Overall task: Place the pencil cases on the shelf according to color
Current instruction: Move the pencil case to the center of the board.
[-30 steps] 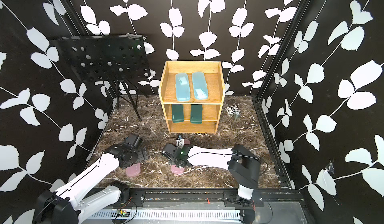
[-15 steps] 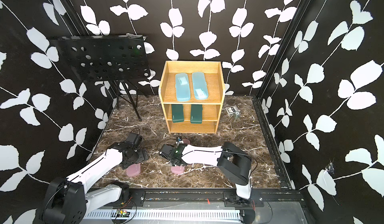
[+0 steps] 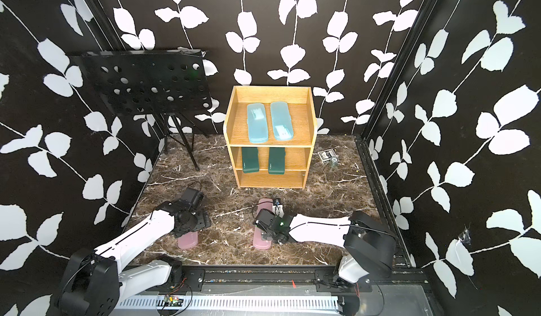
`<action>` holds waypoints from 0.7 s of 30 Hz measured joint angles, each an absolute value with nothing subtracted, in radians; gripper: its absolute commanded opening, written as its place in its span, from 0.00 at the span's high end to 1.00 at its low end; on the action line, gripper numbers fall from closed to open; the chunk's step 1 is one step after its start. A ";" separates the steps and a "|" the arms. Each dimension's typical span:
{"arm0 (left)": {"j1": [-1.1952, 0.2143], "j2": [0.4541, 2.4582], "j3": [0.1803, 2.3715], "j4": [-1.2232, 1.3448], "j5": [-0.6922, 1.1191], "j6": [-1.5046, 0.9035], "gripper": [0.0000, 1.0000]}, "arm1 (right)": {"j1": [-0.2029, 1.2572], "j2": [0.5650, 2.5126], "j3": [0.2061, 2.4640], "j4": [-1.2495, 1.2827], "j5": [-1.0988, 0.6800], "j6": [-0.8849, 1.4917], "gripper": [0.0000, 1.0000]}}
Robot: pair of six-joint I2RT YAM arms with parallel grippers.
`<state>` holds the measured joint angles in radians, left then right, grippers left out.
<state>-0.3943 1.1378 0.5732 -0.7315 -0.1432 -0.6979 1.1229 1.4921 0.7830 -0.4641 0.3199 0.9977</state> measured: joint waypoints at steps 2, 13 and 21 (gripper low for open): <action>-0.432 1.156 0.575 -0.731 -0.163 -0.705 0.08 | 1.123 1.459 0.757 -0.471 0.324 0.997 0.01; -0.482 1.152 0.616 -0.780 -0.185 -0.733 0.01 | 1.117 1.264 0.720 -0.507 0.368 0.960 0.01; -0.251 1.082 0.624 -0.784 -0.141 -0.705 0.01 | 1.106 1.277 0.721 -0.506 0.359 0.935 0.01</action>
